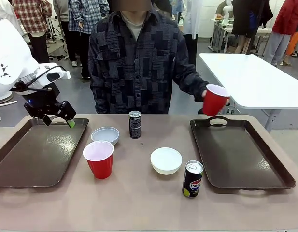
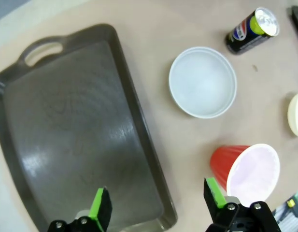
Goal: Prepare tableware on both trays.
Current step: Pick up a Picnic Bowl from the table and place it on a Handle tray.
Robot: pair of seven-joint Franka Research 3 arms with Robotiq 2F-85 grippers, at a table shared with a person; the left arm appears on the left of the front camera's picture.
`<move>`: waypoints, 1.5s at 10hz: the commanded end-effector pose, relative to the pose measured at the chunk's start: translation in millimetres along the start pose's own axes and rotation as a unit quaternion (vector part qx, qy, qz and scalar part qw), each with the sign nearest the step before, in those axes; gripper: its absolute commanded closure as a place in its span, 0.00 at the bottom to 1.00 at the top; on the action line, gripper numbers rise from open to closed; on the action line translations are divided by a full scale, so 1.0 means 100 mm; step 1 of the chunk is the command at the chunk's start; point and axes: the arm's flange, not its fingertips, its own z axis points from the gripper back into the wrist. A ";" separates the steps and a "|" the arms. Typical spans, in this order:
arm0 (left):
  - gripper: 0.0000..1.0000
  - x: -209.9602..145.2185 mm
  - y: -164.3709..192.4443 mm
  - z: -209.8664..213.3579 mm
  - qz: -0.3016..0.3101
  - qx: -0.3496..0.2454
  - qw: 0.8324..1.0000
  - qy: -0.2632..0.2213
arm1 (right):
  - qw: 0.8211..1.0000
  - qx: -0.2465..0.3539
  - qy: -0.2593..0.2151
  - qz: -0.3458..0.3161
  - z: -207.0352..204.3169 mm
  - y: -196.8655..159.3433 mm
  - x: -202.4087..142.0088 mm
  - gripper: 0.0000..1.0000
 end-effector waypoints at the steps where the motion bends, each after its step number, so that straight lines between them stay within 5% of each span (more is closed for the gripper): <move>1: 0.00 0.01 -0.03 -0.04 0.003 0.015 1.000 -0.007 | 1.000 0.008 -0.003 0.003 0.00 -0.02 0.01 0.00; 5: 0.00 0.51 -0.29 -0.35 0.015 0.026 1.000 0.001 | 1.000 0.008 -0.003 0.003 0.00 -0.02 0.01 0.00; 15: 0.00 0.63 -0.76 -1.32 0.069 0.071 0.995 0.026 | 1.000 0.008 -0.003 0.003 0.00 -0.02 0.01 0.00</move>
